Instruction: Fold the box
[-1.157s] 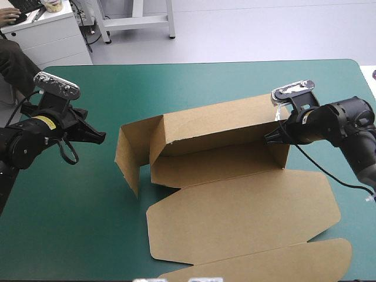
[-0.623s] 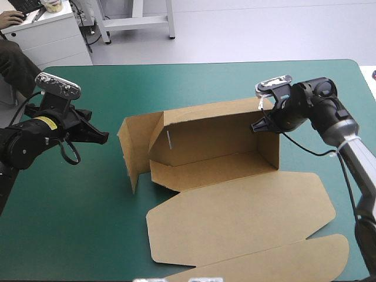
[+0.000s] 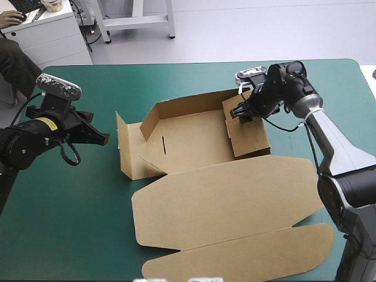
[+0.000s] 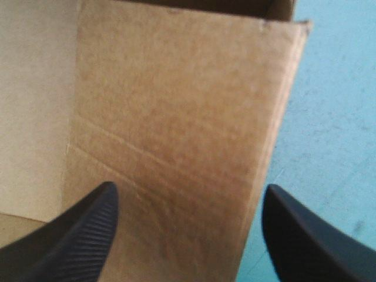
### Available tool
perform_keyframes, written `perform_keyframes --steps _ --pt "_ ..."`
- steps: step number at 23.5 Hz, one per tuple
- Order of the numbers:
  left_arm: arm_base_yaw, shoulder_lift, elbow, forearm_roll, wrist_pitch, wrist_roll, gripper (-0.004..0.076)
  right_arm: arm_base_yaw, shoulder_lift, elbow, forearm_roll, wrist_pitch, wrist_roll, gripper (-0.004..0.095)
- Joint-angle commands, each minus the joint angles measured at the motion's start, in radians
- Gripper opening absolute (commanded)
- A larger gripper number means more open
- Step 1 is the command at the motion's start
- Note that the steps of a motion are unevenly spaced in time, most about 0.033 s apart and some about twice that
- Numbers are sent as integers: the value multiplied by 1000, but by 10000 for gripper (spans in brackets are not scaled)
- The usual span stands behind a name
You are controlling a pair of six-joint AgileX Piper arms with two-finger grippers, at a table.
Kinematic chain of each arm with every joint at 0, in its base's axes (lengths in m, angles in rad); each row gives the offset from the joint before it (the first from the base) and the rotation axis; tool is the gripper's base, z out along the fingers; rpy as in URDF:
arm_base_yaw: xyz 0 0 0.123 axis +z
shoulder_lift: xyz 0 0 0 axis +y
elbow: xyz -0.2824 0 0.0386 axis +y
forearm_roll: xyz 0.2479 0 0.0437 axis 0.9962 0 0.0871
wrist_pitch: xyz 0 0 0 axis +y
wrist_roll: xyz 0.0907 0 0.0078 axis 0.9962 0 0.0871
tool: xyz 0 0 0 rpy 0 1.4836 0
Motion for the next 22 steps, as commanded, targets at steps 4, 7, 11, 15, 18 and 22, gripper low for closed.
perform_keyframes --steps 4,7,11,15,18,22 --pt "0 -22 -23 -9 -49 -5 -10 -13 -141 -48 3 34 -7 836" --pt "0 -22 -23 -9 -49 -5 -10 -33 -201 -48 5 48 -15 836" --pt "0 -22 -23 -9 -64 -5 -10 -74 -288 -48 5 95 -19 836" --pt "0 -22 -23 -9 -81 -5 -10 -76 -287 -46 8 95 -19 836" --pt "0 -22 -23 -9 -86 -5 -10 -76 -238 -46 54 90 -26 836" --pt "0 -22 -23 -9 -84 -5 -10 -76 -136 -46 54 70 -32 836"
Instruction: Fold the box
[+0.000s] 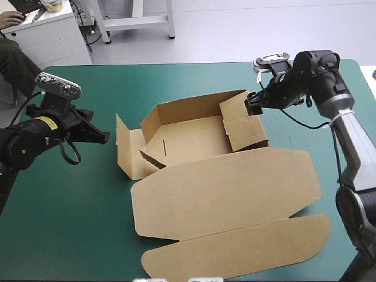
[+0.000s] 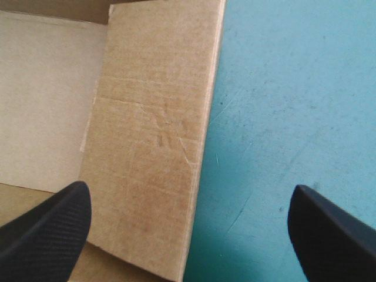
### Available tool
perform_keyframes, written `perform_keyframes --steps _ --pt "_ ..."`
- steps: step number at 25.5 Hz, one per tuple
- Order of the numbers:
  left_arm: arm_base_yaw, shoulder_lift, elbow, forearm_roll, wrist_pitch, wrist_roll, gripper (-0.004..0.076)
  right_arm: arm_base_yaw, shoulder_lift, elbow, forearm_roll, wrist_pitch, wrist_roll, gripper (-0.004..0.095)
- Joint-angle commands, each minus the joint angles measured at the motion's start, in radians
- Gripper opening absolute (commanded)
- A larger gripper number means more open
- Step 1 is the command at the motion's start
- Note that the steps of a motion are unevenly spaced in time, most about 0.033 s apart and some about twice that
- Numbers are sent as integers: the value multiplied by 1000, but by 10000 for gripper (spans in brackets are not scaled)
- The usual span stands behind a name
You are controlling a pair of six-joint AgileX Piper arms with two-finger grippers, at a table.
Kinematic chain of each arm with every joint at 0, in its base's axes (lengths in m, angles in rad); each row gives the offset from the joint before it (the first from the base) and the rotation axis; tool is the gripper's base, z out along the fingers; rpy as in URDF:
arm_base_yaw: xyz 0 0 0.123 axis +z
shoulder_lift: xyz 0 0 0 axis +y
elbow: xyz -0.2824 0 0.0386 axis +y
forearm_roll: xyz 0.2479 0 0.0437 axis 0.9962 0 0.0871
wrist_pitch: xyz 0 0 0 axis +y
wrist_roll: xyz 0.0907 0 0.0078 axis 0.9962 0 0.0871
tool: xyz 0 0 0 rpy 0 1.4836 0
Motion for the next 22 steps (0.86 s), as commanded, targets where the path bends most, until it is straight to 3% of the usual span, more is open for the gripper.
perform_keyframes --steps 1,6,8,11,14,15,17,22 --pt "0 -22 -23 -11 -62 -5 -10 -7 34 -27 13 -21 -17 837" --pt "0 -22 -23 -19 -54 -5 -10 -7 147 -27 17 -52 -36 827" --pt "0 -22 -23 -19 -54 -5 -10 -7 162 -27 17 -70 -36 776" --pt "0 -22 -23 -22 -52 -5 -10 -7 169 -27 17 -85 -36 582" --pt "0 -22 -23 -22 -50 -5 -10 -7 169 -27 17 -89 -38 283" --pt "0 -22 -23 -22 -50 -5 -10 -7 169 -27 17 -89 -38 126" --pt "0 -22 -23 -22 -50 -5 -10 -7 169 -27 17 -89 -38 -20" --pt "0 -22 -23 -22 -50 -5 -10 -7 169 -27 17 -89 -39 -20"
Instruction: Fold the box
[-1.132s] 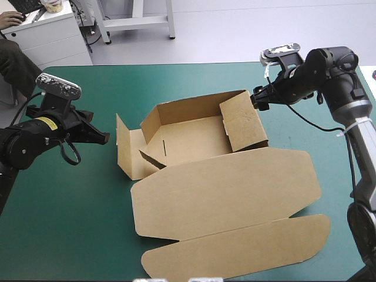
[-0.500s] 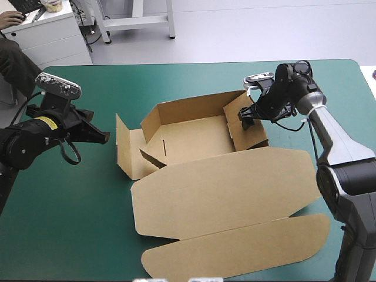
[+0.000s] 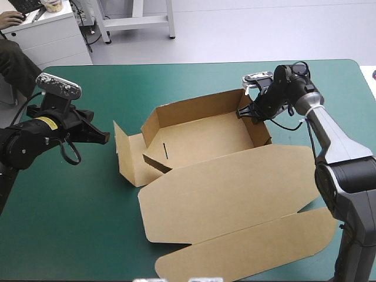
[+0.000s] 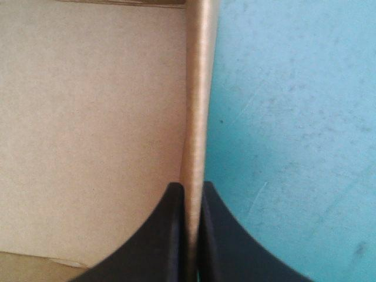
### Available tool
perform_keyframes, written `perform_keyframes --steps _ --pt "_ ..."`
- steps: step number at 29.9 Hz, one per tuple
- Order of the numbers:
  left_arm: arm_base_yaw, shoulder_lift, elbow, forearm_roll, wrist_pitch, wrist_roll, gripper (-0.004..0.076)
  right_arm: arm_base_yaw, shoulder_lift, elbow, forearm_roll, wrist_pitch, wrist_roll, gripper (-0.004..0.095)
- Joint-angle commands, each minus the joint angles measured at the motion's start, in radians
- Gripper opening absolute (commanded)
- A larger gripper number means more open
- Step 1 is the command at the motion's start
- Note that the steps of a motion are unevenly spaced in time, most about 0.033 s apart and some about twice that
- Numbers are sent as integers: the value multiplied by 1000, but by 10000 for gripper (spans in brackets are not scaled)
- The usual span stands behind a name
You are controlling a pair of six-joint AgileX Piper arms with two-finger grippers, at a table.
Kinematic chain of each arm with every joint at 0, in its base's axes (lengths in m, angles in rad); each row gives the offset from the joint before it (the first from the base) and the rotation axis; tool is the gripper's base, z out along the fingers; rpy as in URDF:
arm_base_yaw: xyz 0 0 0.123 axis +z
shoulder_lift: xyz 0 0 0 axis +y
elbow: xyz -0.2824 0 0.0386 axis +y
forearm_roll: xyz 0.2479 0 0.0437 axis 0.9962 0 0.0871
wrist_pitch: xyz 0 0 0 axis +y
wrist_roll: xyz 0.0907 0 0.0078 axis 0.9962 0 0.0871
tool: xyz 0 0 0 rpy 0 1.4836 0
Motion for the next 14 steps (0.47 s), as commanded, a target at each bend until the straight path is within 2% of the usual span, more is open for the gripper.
perform_keyframes --steps 1,6,10,12,14 --pt "0 -22 -23 -15 -55 -5 -10 -7 -54 -30 0 -2 -16 -20" --pt "0 -22 -23 -15 -53 -5 -10 -20 -62 -74 2 43 -9 -20" --pt "0 -22 -23 18 -37 -39 -10 -51 -116 -101 4 97 -84 -20" --pt "0 -20 -23 83 -26 -114 -10 -86 -158 -103 30 97 -125 -19" --pt "0 -20 -21 128 -15 -156 -10 -133 -198 -103 106 97 -151 -20"
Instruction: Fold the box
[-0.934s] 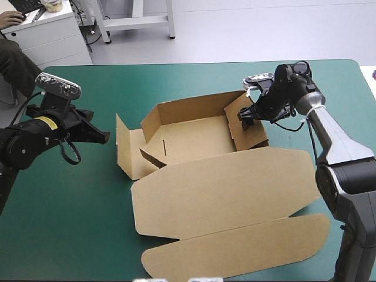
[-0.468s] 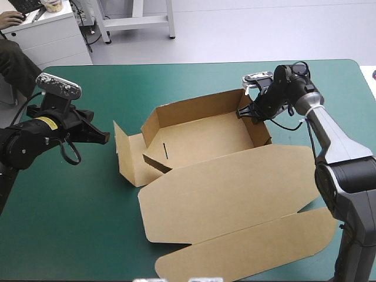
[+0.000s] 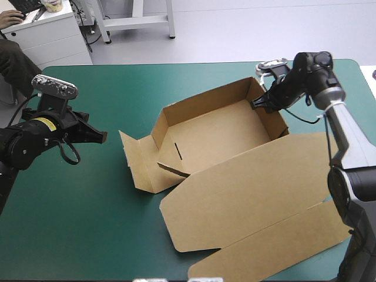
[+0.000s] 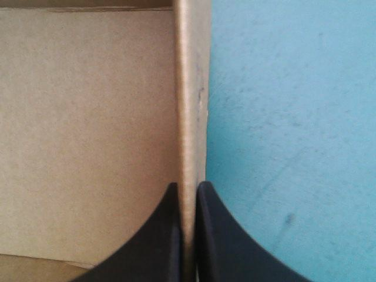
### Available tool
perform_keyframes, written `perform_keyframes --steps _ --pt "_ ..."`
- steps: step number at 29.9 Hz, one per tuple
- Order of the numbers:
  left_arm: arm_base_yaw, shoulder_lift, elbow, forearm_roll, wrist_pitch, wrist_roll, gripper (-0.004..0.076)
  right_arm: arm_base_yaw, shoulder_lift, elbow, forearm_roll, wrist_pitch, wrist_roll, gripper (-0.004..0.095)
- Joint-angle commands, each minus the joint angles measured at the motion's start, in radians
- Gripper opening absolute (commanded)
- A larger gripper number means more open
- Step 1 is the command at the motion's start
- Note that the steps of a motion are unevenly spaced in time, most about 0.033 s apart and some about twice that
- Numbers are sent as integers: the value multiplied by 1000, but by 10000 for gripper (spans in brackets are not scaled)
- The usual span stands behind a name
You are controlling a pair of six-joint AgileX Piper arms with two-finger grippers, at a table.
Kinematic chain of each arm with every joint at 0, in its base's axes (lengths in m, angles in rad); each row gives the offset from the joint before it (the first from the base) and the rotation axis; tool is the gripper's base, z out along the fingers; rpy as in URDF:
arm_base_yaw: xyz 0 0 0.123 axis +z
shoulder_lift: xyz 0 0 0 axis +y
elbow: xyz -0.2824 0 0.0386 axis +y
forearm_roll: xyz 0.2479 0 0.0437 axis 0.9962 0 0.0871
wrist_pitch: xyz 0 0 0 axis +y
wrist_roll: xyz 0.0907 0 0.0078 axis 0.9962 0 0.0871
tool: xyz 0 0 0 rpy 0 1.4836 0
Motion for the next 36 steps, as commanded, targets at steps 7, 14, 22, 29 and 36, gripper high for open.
perform_keyframes --steps 7,14,22,29,36 --pt "25 -18 -17 152 37 -103 18 -264 -275 -34 335 24 -170 -21" --pt "190 -18 19 34 19 -30 18 -377 -404 -34 351 24 -204 -21" --pt "407 -13 217 -352 -122 236 18 -387 -474 -34 403 24 -206 -20" --pt "479 100 397 -939 -131 737 18 -367 -475 -34 493 24 -203 -21" --pt "479 279 406 -1419 142 994 18 -289 -475 -34 479 24 -203 -20"
